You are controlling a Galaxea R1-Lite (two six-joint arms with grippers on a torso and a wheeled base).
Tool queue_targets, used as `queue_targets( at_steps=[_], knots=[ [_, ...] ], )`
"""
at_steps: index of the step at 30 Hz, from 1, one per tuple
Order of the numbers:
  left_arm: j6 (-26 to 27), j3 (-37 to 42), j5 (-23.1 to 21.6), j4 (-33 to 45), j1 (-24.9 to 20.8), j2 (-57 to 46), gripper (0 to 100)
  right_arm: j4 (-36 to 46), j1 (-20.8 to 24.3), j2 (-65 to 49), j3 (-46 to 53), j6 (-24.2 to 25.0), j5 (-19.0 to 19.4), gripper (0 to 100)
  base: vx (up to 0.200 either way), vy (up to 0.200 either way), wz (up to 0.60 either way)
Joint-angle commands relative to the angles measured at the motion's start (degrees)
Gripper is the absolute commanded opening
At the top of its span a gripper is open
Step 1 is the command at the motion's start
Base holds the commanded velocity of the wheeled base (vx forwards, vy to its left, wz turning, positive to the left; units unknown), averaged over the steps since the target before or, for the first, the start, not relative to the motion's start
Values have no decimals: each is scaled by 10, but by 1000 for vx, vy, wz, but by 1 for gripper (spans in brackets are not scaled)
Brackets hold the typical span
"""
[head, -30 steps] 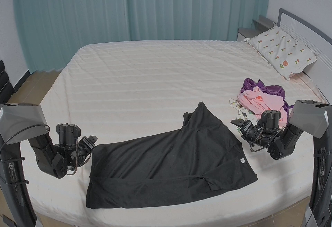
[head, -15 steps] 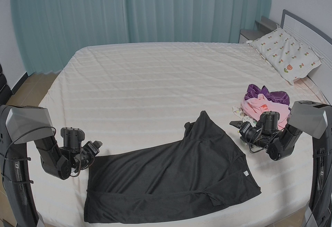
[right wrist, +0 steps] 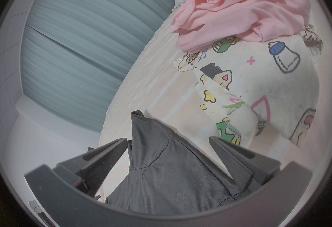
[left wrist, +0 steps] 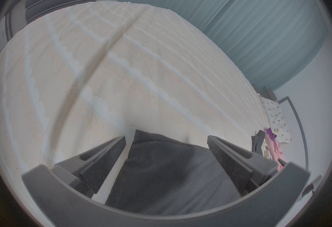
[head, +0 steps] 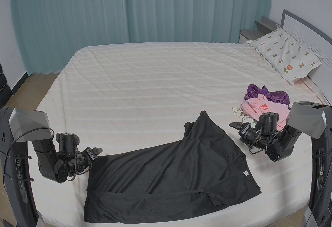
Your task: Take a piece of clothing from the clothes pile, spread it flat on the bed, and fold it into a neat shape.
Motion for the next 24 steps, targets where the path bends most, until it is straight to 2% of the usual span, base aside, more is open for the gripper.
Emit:
queue_targets(
  at_steps=[1,6,12,23,24],
  knots=[
    [18,28,-26,-35,16,9,100,0,1,2,0,1,0,100,0,0,0],
    [26,41,-43,-87,14,22,100,0,4,3,1,1,0,100,0,0,0],
    [90,37,-43,-132,10,77,100,0,11,5,1,1,0,100,0,0,0],
    [90,37,-43,-160,10,85,100,0,12,5,1,2,0,100,0,0,0],
    [91,35,-41,-159,11,84,0,0,12,5,1,1,0,100,0,0,0]
  ],
)
